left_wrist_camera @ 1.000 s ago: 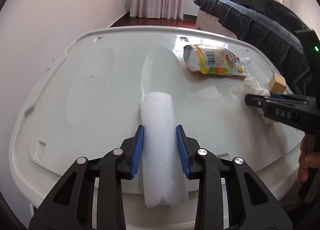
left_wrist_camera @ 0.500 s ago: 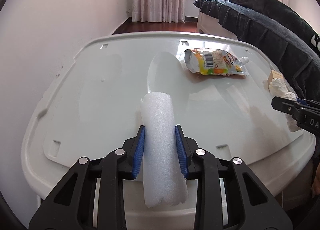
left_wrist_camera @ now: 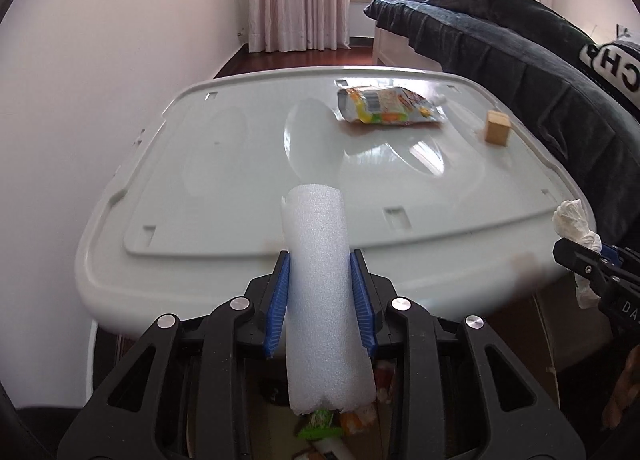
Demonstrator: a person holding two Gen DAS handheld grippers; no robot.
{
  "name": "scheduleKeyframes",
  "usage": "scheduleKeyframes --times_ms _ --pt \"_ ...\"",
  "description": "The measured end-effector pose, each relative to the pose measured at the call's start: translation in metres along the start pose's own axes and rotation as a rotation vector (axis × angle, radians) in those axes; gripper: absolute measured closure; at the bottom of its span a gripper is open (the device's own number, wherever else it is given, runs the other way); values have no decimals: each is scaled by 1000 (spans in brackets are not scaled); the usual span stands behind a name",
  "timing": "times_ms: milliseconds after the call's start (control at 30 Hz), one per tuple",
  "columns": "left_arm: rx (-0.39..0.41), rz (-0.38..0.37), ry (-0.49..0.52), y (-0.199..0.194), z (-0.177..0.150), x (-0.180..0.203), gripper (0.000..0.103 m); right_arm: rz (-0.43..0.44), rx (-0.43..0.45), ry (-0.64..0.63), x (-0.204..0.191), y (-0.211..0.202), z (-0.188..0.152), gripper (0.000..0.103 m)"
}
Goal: Collect trash
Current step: 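Carry the white tissue and foam tube over the cardboard box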
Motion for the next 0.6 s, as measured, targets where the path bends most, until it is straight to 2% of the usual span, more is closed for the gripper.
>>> scheduleKeyframes --times_ms 100,233,400,600 --pt "-5 -6 18 -20 -18 6 74 -6 12 4 0 -17 -24 69" --pt "-32 -24 21 -41 -47 10 74 8 -39 27 -4 -21 -57 69" --pt "-110 -56 13 -43 -83 12 74 22 -72 12 -13 -21 -70 69" --pt "-149 -48 35 -35 -95 15 74 31 -112 -15 -20 -15 -82 69"
Point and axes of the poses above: each gripper's, at about its wrist camera, not at the fingertips, and y roughly the way its jaws point, x to its right, z to its top, the point moved 3 cm from there along y, roughly the way its jaws point, and after that the axes turned 3 degrees about y, right-handed, at the moved point
